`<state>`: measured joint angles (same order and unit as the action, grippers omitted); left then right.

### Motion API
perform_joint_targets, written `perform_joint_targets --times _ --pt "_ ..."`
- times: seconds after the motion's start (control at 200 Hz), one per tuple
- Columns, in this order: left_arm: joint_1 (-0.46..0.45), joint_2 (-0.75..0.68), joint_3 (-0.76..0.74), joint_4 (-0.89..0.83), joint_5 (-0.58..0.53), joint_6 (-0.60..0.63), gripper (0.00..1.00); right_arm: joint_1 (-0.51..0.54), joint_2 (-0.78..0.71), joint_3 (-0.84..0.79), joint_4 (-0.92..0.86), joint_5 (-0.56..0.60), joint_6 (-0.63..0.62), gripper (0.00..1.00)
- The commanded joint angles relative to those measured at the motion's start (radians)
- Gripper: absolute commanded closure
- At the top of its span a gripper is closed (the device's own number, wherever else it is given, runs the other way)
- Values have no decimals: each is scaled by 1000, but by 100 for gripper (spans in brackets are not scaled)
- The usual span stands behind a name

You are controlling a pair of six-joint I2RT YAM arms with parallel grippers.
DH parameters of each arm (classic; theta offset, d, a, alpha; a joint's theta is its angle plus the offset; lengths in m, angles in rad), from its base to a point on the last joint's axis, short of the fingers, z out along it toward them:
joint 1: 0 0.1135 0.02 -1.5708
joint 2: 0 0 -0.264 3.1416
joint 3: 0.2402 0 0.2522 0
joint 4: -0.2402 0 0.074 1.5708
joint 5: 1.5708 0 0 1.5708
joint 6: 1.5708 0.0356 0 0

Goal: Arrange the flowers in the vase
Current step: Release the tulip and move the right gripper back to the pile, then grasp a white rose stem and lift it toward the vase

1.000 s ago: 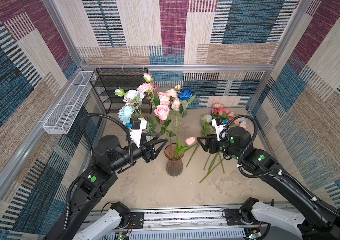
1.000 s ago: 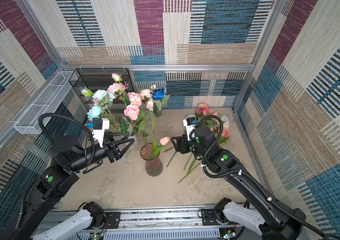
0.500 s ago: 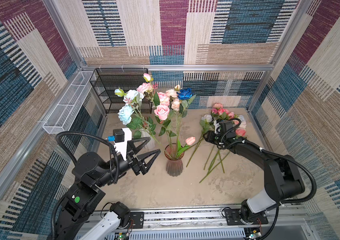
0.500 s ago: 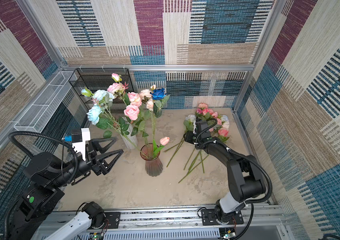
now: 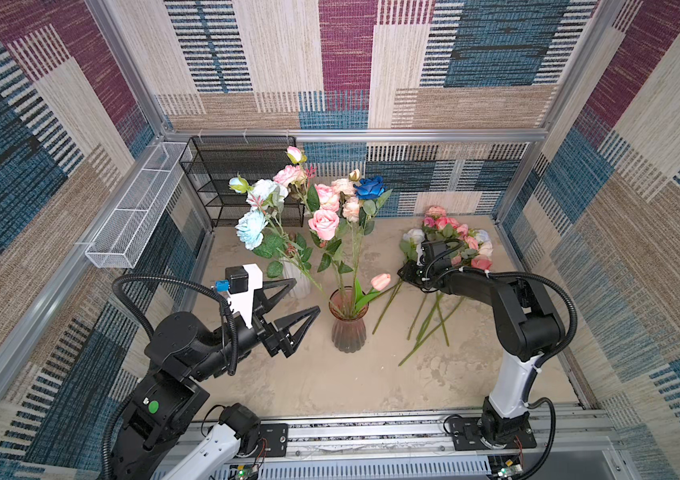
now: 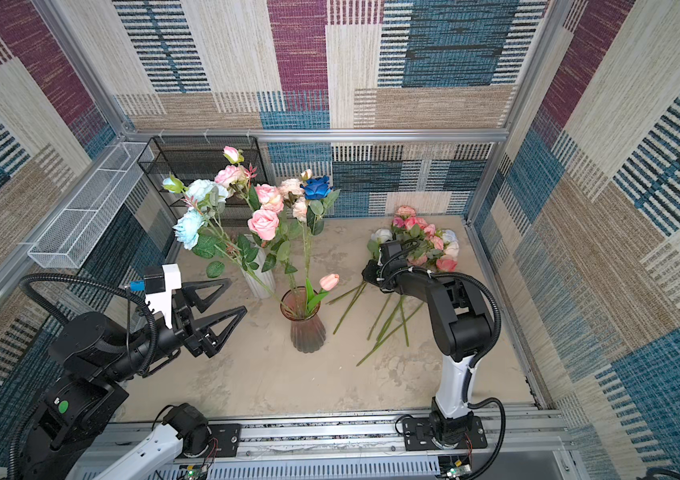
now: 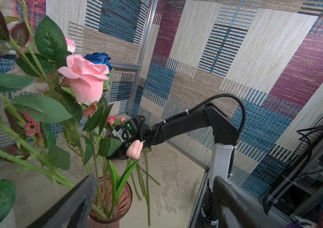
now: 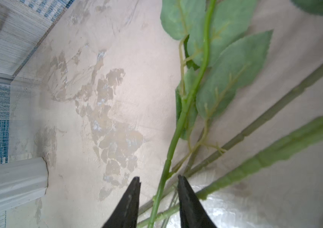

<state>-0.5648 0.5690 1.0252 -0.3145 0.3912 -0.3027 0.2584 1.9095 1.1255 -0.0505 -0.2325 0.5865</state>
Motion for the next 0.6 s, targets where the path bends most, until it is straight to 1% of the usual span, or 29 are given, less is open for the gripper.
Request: perform_joint_targets --times 0.0,0.15,0.24,0.315,0.376,0.471,0.511,0.596 --pt "0 1 -4 3 -25 30 7 2 25 18 15 8 16 66" --pt "0 7 -4 -2 -20 30 9 2 62 40 -4 23 21 69" --pt "1 9 -6 -3 -20 27 11 3 75 40 3 22 23 77" --pt "0 13 -2 -5 -19 24 11 3 71 34 27 10 19 86" --pt "0 15 2 -9 -17 25 12 3 50 16 65 -2 13 92" --pt "0 19 8 -10 -17 25 12 3 7 -7 98 -12 -6 99" --pt "0 20 11 -11 -16 25 12 4 -20 -23 116 -15 -15 100" --pt "0 25 20 -17 -13 25 12 3 -90 -59 140 -19 -30 100"
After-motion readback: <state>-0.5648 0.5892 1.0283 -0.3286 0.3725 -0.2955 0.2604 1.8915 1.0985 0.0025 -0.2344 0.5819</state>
